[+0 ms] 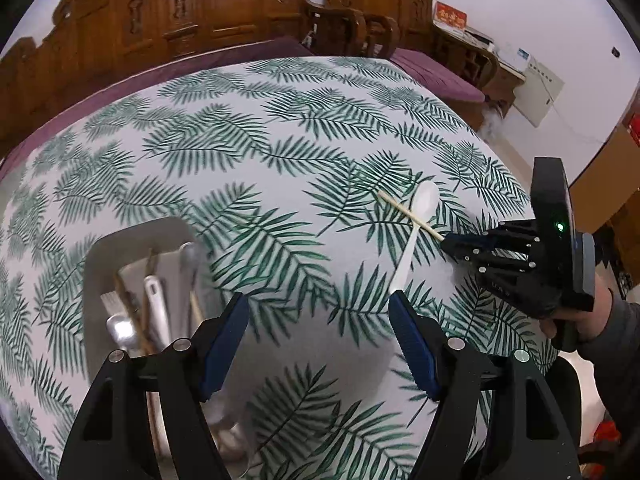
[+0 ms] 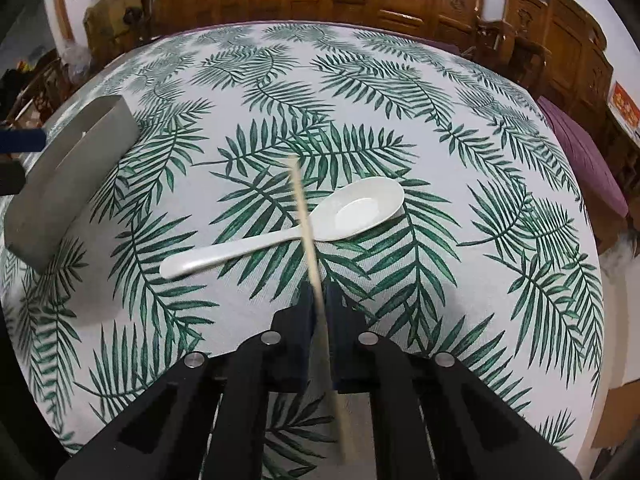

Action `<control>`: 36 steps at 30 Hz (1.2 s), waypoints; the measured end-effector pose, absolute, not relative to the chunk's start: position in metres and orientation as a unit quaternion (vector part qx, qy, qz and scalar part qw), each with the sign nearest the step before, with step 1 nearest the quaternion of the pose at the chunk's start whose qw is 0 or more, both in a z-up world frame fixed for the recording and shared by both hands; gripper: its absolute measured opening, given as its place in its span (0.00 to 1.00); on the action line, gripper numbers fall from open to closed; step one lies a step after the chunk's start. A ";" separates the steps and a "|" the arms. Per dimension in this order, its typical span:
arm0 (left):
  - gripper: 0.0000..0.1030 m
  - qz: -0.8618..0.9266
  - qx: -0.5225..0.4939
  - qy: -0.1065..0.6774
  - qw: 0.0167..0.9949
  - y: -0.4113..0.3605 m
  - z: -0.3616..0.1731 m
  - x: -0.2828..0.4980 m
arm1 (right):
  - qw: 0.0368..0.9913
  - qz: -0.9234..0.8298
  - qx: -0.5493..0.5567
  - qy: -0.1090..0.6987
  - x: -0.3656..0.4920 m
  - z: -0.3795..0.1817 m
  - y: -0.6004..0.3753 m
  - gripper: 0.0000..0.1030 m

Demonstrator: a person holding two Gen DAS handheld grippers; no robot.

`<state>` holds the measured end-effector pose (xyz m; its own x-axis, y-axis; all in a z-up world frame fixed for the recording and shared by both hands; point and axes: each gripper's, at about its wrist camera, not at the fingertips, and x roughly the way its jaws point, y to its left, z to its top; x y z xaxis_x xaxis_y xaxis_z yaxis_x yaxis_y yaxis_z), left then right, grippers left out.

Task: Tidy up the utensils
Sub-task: 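Move the right gripper to the wooden chopstick on the cloth and grasp it, then grasp the white plastic spoon by its handle with the left gripper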

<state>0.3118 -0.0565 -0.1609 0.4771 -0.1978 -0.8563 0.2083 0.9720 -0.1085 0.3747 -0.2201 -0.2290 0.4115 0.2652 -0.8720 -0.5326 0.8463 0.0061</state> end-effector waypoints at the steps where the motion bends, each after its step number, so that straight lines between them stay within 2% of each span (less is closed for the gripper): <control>1: 0.67 -0.120 0.007 0.499 0.858 -0.060 -0.163 0.315 | 0.828 0.244 -0.133 0.487 0.374 -0.229 -0.222 0.06; 14: 0.67 -0.161 0.041 0.514 0.842 -0.116 -0.191 0.352 | 0.855 0.244 -0.052 0.455 0.360 -0.193 -0.263 0.06; 17: 0.60 -0.174 0.046 0.518 0.836 -0.129 -0.198 0.360 | 0.857 0.231 -0.040 0.458 0.360 -0.195 -0.275 0.06; 22: 0.34 -0.198 0.052 0.534 0.821 -0.150 -0.218 0.375 | 0.858 0.210 -0.029 0.468 0.359 -0.204 -0.293 0.06; 25: 0.27 -0.200 0.065 0.542 0.814 -0.162 -0.229 0.383 | 0.857 0.203 -0.024 0.472 0.357 -0.209 -0.298 0.06; 29: 0.26 -0.201 0.074 0.545 0.811 -0.171 -0.235 0.391 | 0.857 0.200 -0.020 0.474 0.356 -0.213 -0.302 0.06; 36: 0.16 -0.202 0.084 0.544 0.810 -0.181 -0.239 0.399 | 0.857 0.197 -0.017 0.476 0.354 -0.214 -0.302 0.06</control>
<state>0.3993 -0.1809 -0.2388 0.3255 -0.2365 -0.9155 0.4189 0.9041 -0.0846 0.3539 -0.3022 -0.2139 0.4700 0.3211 -0.8222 -0.3536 0.9220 0.1579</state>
